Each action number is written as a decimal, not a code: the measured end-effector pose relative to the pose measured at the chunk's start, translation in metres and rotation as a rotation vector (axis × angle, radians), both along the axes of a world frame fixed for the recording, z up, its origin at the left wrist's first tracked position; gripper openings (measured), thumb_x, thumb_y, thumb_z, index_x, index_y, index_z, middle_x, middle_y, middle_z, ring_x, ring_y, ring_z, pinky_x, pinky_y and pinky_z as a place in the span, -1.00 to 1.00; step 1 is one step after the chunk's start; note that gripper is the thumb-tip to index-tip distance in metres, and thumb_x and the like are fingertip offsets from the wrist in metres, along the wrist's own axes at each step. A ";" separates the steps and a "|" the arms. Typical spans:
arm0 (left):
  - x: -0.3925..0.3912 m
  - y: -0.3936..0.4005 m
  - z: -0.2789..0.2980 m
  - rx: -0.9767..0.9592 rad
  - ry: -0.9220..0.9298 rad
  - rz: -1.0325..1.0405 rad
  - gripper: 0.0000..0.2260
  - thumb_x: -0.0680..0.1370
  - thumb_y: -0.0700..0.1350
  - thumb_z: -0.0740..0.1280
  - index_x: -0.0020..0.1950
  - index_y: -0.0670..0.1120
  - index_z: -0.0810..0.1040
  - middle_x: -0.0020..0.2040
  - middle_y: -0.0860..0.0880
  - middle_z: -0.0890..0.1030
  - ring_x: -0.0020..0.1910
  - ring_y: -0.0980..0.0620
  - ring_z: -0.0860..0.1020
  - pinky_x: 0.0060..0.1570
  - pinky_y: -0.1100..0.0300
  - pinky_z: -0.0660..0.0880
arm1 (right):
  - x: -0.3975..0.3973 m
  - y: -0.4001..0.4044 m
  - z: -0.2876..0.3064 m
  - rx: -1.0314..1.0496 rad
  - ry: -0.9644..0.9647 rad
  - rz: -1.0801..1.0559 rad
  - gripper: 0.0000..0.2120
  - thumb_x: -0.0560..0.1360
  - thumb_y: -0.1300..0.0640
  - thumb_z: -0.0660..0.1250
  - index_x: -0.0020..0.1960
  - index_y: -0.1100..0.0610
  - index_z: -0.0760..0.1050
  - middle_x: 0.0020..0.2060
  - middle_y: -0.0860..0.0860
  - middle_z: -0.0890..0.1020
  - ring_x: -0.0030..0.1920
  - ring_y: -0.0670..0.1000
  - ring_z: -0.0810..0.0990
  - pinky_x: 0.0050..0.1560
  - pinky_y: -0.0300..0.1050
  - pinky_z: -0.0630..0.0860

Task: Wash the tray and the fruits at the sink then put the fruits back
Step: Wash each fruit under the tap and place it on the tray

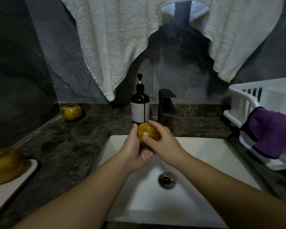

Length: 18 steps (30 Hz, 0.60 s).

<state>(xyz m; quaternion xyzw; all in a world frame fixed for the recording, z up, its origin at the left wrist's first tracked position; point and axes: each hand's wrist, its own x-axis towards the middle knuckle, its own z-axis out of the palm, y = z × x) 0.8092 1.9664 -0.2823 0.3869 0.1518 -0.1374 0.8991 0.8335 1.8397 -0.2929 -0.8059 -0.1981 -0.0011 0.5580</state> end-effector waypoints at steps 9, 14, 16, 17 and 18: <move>-0.002 -0.002 0.002 0.219 -0.006 -0.090 -0.41 0.35 0.21 0.53 0.26 -0.09 0.61 0.15 -0.23 0.62 -0.10 -0.11 0.68 0.07 -0.06 0.64 | 0.010 -0.014 0.009 0.376 0.146 -0.128 -0.79 0.70 0.01 0.18 0.13 -0.16 0.59 0.11 -0.05 0.62 0.18 -0.02 0.59 0.20 -0.05 0.56; -0.010 -0.013 0.006 0.192 -0.103 -0.198 -0.42 0.41 0.13 0.49 0.37 -0.09 0.59 0.30 -0.25 0.65 0.27 -0.19 0.65 0.20 -0.04 0.63 | 0.000 -0.005 0.008 0.192 0.014 -0.181 -0.74 0.68 -0.09 0.10 0.13 -0.16 0.57 0.12 -0.10 0.58 0.14 -0.14 0.56 0.11 -0.16 0.51; -0.012 -0.015 0.007 0.224 -0.113 -0.219 -0.44 0.45 0.19 0.46 0.37 -0.06 0.59 0.25 -0.24 0.68 0.16 -0.19 0.70 0.05 -0.05 0.69 | 0.000 -0.003 0.013 0.159 -0.082 -0.195 -0.70 0.64 -0.09 0.06 0.12 -0.19 0.57 0.11 -0.14 0.57 0.12 -0.21 0.53 0.05 -0.23 0.47; -0.013 -0.016 0.007 0.247 -0.100 -0.208 -0.45 0.47 0.21 0.45 0.37 -0.05 0.58 0.22 -0.23 0.69 0.09 -0.19 0.72 -0.04 -0.05 0.70 | 0.001 -0.005 0.014 0.201 -0.062 -0.184 -0.71 0.65 -0.07 0.09 0.10 -0.18 0.60 0.08 -0.14 0.60 0.10 -0.18 0.56 0.02 -0.20 0.49; -0.013 -0.017 0.007 0.266 -0.085 -0.186 -0.46 0.49 0.23 0.44 0.37 -0.05 0.58 0.19 -0.22 0.70 0.04 -0.19 0.73 -0.12 -0.02 0.70 | 0.003 -0.005 0.015 0.231 -0.007 -0.175 -0.73 0.67 -0.05 0.12 0.07 -0.18 0.61 0.05 -0.12 0.63 0.09 -0.12 0.59 0.01 -0.14 0.52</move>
